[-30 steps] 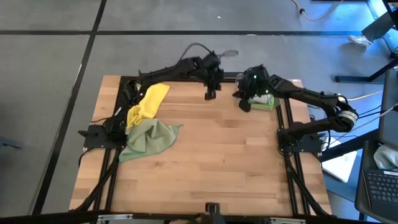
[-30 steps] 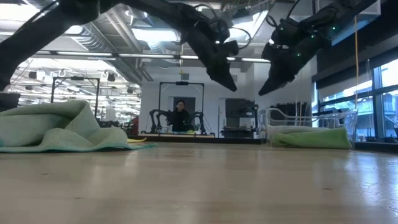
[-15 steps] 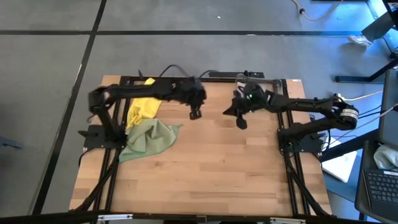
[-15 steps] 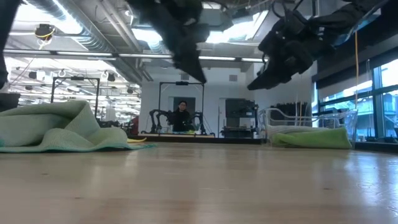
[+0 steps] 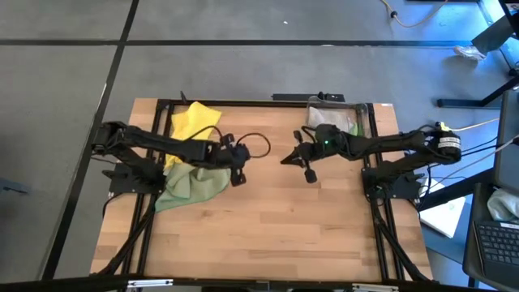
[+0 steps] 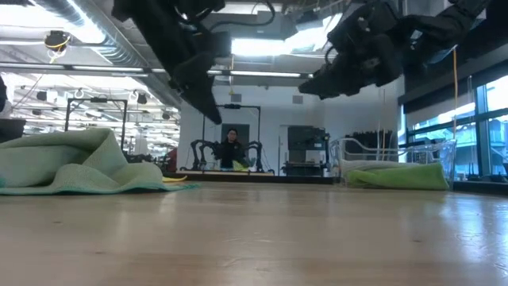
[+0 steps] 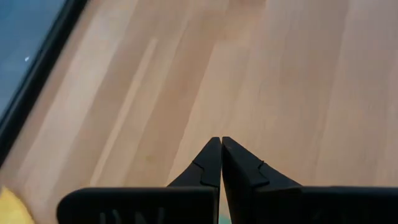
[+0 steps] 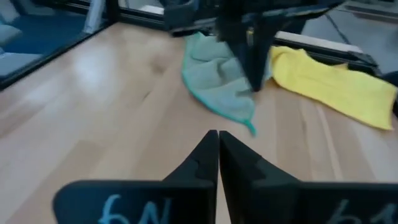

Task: Fold microfiber towels
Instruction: Fold the light green cloth

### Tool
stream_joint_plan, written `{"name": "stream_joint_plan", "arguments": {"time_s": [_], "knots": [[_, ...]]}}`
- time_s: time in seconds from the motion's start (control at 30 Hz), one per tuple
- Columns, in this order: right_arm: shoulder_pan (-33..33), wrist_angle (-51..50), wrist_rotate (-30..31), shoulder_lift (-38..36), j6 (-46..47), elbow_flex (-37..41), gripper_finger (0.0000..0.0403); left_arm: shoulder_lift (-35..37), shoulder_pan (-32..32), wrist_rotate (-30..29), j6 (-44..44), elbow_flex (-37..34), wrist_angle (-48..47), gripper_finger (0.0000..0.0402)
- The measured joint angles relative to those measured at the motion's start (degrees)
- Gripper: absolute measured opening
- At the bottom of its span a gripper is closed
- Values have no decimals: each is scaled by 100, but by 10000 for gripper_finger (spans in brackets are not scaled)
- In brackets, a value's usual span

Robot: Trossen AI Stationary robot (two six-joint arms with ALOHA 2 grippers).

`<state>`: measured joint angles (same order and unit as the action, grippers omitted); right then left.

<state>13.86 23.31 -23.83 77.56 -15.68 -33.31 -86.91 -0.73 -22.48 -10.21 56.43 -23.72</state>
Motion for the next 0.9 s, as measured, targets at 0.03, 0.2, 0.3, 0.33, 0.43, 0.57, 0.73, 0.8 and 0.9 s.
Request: {"name": "stream_joint_plan", "arguments": {"time_s": [0.03, 0.2, 0.3, 0.33, 0.43, 0.57, 0.73, 0.8, 0.9], "knots": [[-37, 18, 119, 85, 2, -59, 22, -2, -82, -71, -32, -34, -90, 6], [-236, 40, 452, 678, -42, -289, 68, -2, -752, -926, -179, -26, -632, 6], [-395, 399, 604, 1136, 0, -355, 102, -2, -1103, -993, -504, -26, -1050, 6], [-451, 549, 607, 1302, 13, -358, 112, -1, -1190, -998, -720, -26, -1240, 6], [-664, 1020, 639, 1767, -13, -360, 137, -2, -1469, -1129, -1374, -26, -1873, 7], [-917, 1388, 738, 2177, -628, -362, 162, -2, -1841, -1301, -1963, -28, -2273, 27], [-1114, 1471, 1424, 2242, -1141, -496, 178, -2, -2003, -1389, -2267, -171, -1935, 85], [-1179, 1458, 1523, 2217, -1010, -502, 179, -90, -1987, -1260, -2320, -277, -1676, 110], [-1284, 1364, 1521, 2205, -861, -502, 176, -272, -1980, -1087, -2382, -381, -1506, 140]]}}
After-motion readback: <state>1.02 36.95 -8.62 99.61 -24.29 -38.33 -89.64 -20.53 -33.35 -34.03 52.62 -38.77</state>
